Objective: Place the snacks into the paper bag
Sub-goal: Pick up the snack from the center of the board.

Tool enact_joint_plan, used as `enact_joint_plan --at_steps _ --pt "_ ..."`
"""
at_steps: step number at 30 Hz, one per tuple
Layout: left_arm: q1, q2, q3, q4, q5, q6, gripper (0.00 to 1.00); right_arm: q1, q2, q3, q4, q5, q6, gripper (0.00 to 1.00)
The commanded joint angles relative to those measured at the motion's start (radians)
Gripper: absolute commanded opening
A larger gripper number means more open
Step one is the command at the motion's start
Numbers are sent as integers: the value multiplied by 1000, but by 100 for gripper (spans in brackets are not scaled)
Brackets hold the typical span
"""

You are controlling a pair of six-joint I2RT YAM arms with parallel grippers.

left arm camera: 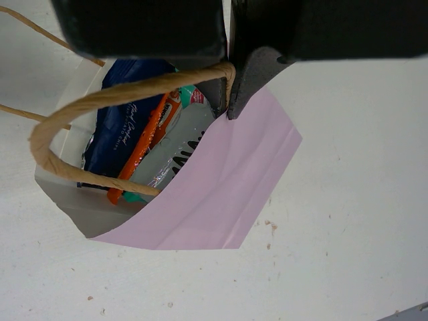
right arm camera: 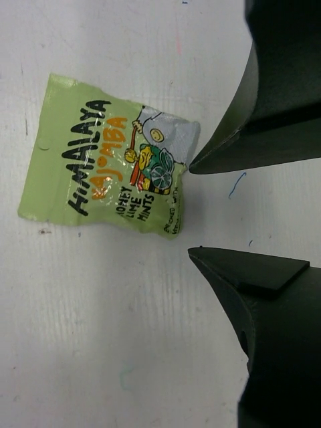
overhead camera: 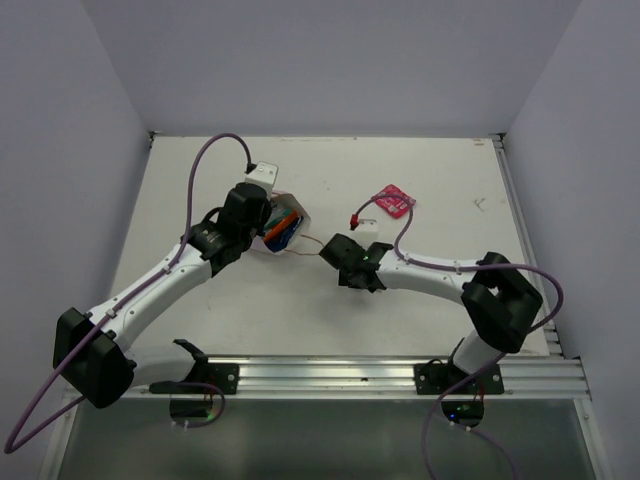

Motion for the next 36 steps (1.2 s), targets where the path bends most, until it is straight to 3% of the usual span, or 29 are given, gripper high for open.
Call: enact_joint_plan --at_steps 1,11,17,24,27,30,36 --pt "15 -8 -8 18 -17 1 0 15 77 83 -68 138 97 51" --pt "15 -9 -9 18 -17 0 0 16 221 140 -127 210 60 45" --pt "15 -6 -9 19 -14 0 0 15 125 4 -90 230 -60 43" --pt "14 -2 -8 19 -13 0 0 1 -13 -111 -113 250 -161 48" --pt "14 1 -8 19 -11 0 0 -22 -87 -139 -156 224 -112 49" --pt "14 3 -8 19 -8 0 0 -66 -217 -182 -171 151 41 49" --pt "14 1 -8 18 -5 -2 0 -180 -431 -353 -32 20 221 49"
